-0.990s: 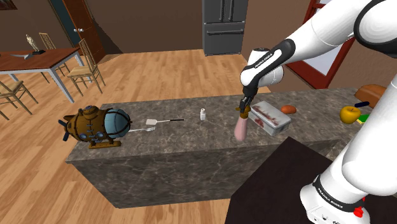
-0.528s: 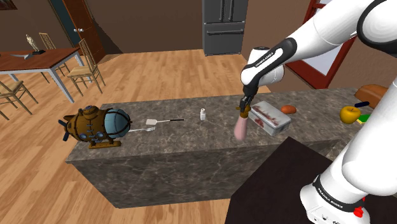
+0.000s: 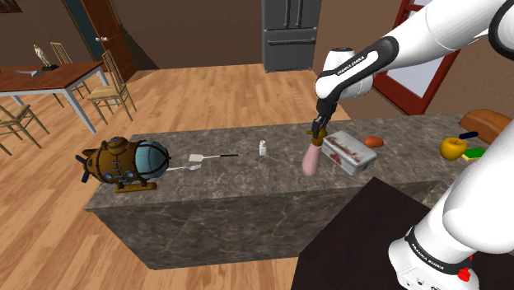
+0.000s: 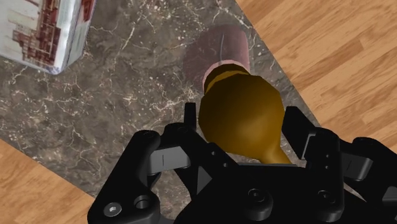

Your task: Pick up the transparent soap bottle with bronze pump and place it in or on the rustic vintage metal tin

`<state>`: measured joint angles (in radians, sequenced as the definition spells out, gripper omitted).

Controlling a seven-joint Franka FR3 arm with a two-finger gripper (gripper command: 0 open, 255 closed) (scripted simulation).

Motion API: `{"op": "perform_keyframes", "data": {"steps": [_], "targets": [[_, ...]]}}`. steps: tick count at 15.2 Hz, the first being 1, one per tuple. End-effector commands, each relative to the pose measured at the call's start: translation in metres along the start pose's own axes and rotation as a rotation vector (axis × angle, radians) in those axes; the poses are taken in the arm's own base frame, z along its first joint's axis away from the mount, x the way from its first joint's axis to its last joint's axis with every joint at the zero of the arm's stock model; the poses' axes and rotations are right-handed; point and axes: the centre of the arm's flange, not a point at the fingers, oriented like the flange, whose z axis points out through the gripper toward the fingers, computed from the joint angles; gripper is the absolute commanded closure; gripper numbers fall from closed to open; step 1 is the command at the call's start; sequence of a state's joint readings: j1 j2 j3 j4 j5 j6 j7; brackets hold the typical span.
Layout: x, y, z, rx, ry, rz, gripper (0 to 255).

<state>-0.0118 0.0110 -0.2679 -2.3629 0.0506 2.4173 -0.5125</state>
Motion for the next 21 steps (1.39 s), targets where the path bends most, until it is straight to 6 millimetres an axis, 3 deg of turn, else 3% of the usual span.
{"op": "perform_keyframes", "data": {"steps": [1,21], "targets": [[0.002,0.0,-0.011,0.0,0.0,0.0,255],[0.007,-0.001,-0.117,0.0,0.0,0.0,255]]}}
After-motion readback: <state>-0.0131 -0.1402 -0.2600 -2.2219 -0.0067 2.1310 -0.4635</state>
